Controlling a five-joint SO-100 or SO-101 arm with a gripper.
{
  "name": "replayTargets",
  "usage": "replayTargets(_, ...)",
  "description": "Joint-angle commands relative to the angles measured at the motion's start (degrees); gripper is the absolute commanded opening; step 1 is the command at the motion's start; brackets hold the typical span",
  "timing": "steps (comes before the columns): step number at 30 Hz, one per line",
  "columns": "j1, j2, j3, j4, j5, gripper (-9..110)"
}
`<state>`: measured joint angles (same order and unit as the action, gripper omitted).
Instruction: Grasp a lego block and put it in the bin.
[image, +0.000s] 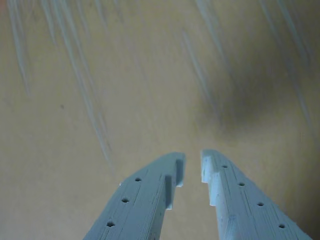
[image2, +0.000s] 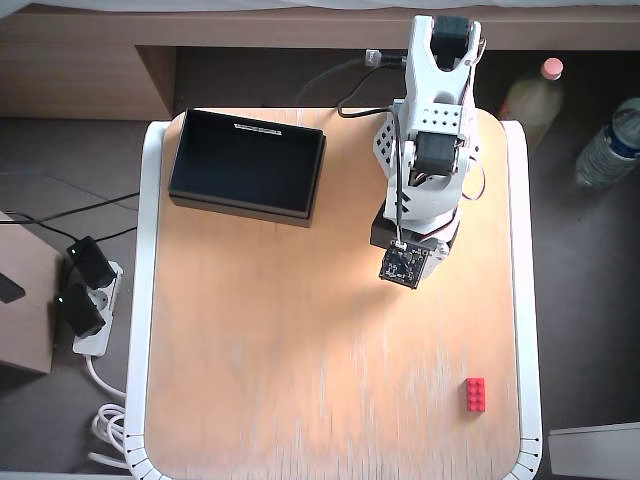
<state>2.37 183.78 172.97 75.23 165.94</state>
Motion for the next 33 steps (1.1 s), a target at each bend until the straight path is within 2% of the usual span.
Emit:
replayTargets(1, 0.1, 5.2, 8.9, 0.4, -0.1, 0)
replayTargets(33, -0.8, 5.2, 8.9, 0.4, -0.1, 0)
